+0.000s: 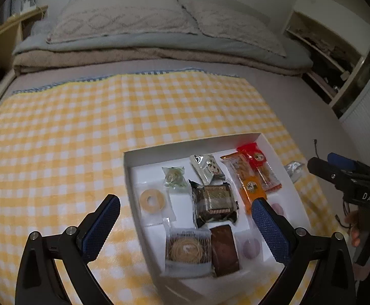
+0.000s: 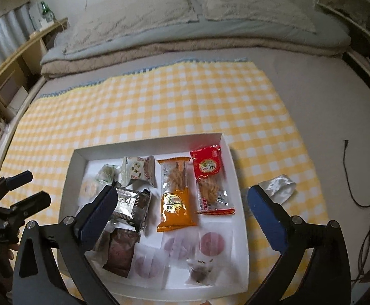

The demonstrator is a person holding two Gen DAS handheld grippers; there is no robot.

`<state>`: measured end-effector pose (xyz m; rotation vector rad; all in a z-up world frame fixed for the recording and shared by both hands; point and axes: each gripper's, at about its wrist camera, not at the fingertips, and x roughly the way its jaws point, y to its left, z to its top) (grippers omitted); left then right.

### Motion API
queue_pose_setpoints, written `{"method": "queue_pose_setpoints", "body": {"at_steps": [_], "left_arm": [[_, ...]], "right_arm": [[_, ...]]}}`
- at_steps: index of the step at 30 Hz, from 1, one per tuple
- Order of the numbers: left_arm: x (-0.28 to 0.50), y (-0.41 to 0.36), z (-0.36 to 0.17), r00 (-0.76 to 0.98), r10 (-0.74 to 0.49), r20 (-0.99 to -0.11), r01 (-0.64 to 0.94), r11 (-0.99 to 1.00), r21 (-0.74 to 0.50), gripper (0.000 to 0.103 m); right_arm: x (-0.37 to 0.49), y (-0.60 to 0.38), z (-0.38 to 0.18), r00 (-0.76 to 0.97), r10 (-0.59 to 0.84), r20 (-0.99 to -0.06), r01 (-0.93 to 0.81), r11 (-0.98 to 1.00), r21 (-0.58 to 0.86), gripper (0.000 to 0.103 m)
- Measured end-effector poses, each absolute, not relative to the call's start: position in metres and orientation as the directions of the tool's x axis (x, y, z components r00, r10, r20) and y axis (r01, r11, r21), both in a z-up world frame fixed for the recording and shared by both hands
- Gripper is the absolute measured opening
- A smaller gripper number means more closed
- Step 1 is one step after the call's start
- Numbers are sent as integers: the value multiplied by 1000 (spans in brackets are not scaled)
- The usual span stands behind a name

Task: Organize snacks

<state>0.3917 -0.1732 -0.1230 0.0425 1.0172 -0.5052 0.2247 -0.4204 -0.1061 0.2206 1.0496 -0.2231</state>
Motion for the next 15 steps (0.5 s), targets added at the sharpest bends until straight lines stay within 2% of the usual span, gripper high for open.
{"method": "queue_pose_setpoints", "body": {"at_steps": [15], "left_arm": [[285, -115, -35, 615, -377, -693, 412, 903, -125, 103]], "right_arm": [[156, -385, -35, 646, -94, -758, 249, 964, 93, 103]]}}
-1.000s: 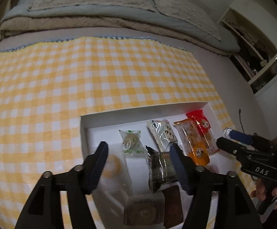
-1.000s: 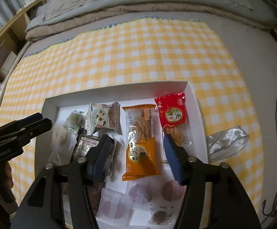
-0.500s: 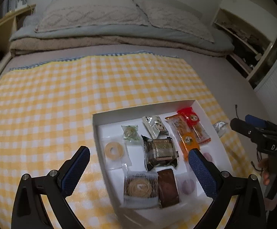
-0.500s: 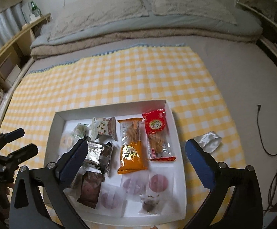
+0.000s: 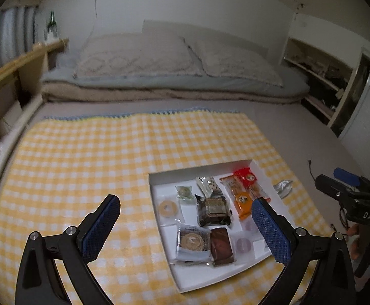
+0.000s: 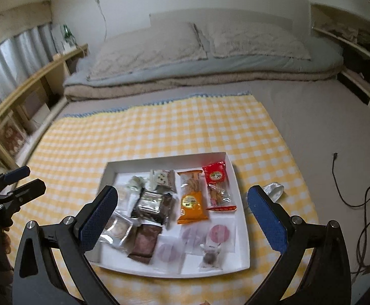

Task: Organize snacks

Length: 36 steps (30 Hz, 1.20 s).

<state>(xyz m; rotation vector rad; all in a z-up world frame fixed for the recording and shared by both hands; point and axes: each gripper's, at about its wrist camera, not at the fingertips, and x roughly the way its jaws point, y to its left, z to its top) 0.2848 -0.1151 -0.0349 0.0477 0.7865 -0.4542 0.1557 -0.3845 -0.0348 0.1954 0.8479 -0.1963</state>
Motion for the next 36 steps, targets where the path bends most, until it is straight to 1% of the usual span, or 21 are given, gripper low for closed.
{"method": "queue_pose_setpoints", "body": {"at_steps": [3, 8, 13, 19, 25, 33, 36], "left_arm": [[256, -108, -24, 656, -371, -657, 419, 903, -91, 103], [214, -92, -16, 690, -384, -613, 424, 901, -88, 103], [178, -77, -22, 736, -324, -594, 377, 925, -38, 103], [148, -64, -40, 746, -288, -600, 339, 940, -29, 103], [125, -55, -42, 761, -275, -588, 321, 947, -26, 103], [96, -57, -59, 782, -230, -579, 323, 944, 61, 103], [90, -57, -65, 784, -227, -578, 322, 945, 65, 103]], "right_arm": [[140, -372, -25, 673, -106, -732, 237, 968, 78, 103], [114, -350, -14, 719, -114, -685, 216, 974, 65, 103], [86, -336, -12, 753, -127, -646, 224, 972, 70, 103], [62, -325, -15, 771, -181, -611, 251, 968, 30, 103], [47, -316, -23, 769, -209, -605, 258, 966, -5, 103], [24, -306, -33, 766, -236, -598, 270, 962, -34, 103], [20, -303, -36, 764, -240, -599, 268, 962, -44, 103]]}}
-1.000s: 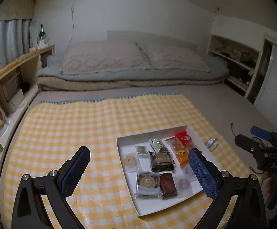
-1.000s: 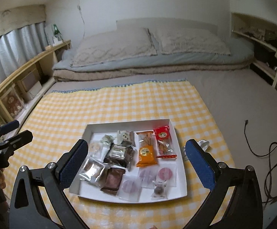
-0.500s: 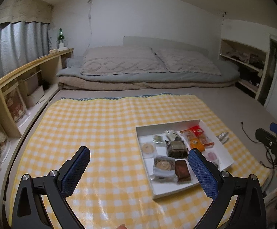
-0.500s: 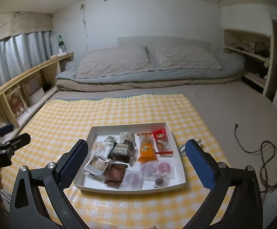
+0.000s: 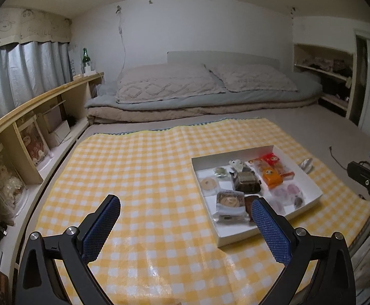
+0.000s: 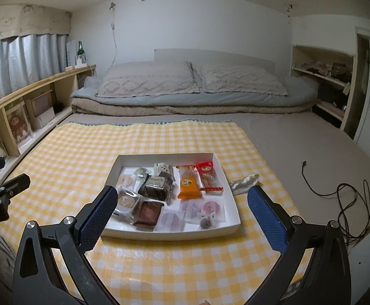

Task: Organize snacks

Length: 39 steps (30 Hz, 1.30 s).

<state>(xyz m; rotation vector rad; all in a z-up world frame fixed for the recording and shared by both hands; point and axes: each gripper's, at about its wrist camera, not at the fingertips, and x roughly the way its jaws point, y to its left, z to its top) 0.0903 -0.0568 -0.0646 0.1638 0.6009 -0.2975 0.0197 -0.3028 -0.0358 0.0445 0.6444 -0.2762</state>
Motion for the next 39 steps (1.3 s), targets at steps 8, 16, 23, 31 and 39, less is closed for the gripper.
{"method": "queue_pose_setpoints", "body": {"at_steps": [8, 16, 23, 31, 39], "left_arm": [[85, -49, -68, 801, -215, -558, 297, 953, 60, 103], [79, -51, -72, 806, -218, -550, 305, 950, 71, 103], [80, -52, -74, 807, -221, -548, 306, 950, 68, 103], [77, -55, -75, 806, -220, -550, 304, 950, 66, 103], [76, -56, -73, 806, -218, -550, 301, 951, 65, 103]], "right_arm": [[9, -294, -40, 771, -261, -581, 264, 961, -81, 103], [6, -290, -40, 783, -255, -567, 257, 963, -78, 103], [6, -289, -39, 784, -258, -565, 257, 963, -83, 103], [9, -289, -39, 786, -253, -564, 244, 965, -92, 103], [10, -290, -39, 788, -249, -563, 240, 966, -92, 103]]}}
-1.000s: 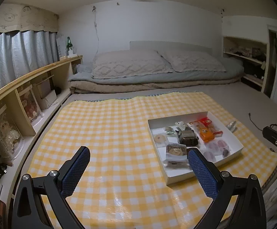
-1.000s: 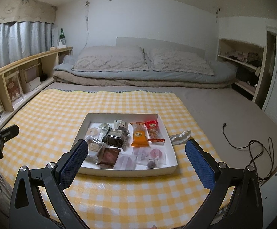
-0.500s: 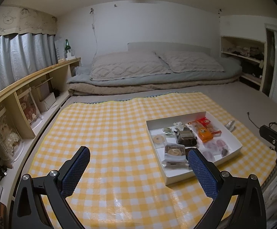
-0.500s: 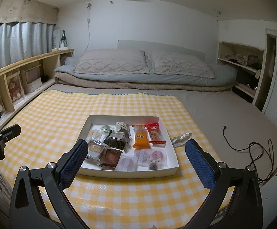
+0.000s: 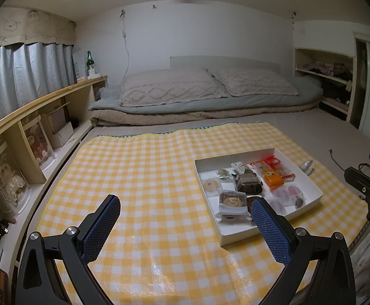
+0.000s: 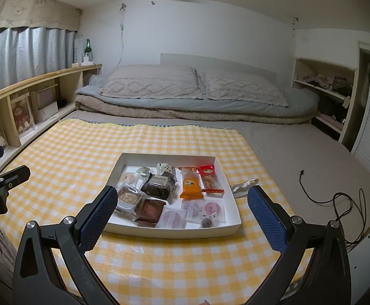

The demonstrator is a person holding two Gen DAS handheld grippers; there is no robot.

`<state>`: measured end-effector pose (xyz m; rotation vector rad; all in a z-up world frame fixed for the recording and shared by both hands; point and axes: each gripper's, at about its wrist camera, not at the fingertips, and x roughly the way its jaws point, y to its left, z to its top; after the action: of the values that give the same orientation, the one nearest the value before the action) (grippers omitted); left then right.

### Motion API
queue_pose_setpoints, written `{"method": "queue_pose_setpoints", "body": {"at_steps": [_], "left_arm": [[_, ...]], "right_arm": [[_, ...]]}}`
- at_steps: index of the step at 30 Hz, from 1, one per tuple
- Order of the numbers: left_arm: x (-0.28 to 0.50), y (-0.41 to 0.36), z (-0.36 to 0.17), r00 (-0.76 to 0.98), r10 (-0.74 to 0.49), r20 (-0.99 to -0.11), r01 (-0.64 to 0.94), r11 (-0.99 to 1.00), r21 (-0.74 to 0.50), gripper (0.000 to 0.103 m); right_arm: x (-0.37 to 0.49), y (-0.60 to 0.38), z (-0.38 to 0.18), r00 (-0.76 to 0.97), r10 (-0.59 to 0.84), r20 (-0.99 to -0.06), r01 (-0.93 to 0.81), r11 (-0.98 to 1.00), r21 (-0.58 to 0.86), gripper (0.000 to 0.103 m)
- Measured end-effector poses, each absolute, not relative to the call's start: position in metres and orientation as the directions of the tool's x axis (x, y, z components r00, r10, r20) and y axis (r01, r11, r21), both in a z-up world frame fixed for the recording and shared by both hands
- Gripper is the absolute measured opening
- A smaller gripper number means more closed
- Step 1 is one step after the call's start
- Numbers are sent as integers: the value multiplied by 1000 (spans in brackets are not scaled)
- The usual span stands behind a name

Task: Organize snacks

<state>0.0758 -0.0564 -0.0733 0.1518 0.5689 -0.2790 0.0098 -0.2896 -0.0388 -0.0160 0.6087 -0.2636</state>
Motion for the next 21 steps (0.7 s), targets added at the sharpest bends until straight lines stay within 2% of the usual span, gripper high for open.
{"method": "queue_pose_setpoints", "body": {"at_steps": [21], "left_arm": [[74, -62, -74, 806, -216, -551, 299, 952, 64, 103]], "right_arm": [[10, -289, -39, 787, -249, -564, 239, 966, -93, 103]]}}
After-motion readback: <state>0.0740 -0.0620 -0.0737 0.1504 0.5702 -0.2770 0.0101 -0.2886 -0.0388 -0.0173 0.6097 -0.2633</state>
